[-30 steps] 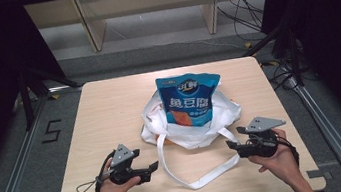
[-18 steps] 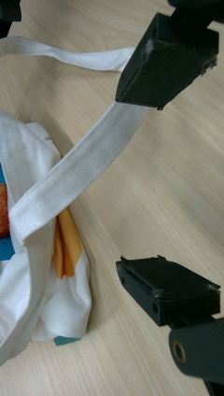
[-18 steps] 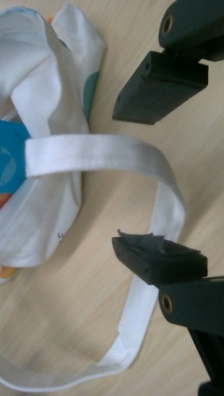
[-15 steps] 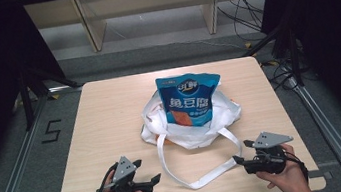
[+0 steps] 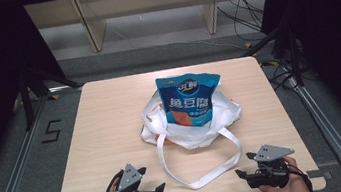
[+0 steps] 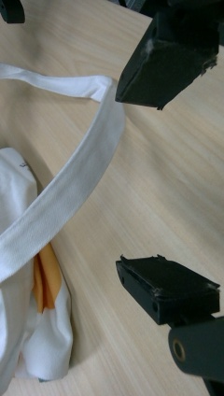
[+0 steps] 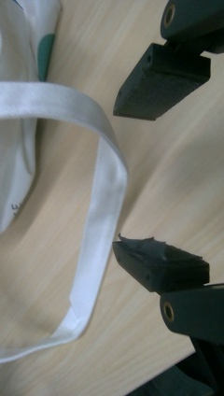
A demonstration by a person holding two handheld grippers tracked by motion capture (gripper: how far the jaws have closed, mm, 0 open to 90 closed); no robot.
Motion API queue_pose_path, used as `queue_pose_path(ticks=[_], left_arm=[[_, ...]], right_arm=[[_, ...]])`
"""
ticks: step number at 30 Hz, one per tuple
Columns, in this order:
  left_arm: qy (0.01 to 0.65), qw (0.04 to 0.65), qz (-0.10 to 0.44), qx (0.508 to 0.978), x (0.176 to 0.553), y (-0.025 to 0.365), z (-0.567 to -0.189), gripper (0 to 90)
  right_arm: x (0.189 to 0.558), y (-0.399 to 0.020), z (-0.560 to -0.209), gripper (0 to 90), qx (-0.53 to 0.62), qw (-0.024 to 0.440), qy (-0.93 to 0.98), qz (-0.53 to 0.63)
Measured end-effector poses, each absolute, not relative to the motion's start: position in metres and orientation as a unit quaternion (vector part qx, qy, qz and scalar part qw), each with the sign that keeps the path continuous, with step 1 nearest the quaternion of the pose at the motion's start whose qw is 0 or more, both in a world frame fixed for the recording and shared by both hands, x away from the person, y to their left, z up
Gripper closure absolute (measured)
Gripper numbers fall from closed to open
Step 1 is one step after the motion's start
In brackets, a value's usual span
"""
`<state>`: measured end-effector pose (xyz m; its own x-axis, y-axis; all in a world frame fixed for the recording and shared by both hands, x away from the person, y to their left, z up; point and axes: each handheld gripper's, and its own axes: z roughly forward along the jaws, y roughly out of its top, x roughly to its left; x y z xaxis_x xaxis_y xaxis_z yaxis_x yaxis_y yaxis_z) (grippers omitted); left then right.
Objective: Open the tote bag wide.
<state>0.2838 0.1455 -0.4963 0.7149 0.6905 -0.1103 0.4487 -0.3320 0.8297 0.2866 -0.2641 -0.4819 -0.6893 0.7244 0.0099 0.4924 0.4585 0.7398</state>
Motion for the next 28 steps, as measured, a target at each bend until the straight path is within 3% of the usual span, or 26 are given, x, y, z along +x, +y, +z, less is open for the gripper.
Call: queue_pose_path(ticks=[8, 28], left_arm=[[0.360, 0.450, 0.131, 0.807, 0.271, 0.147, -0.501, 15.7], [0.361, 0.442, 0.138, 0.809, 0.276, 0.151, -0.501, 15.7]], right_arm=[[0.270, -0.263, -0.490, 28.2, 0.360, 0.141, 0.850, 0.359], [0.270, -0.265, -0.492, 28.2, 0.368, 0.131, 0.850, 0.353]])
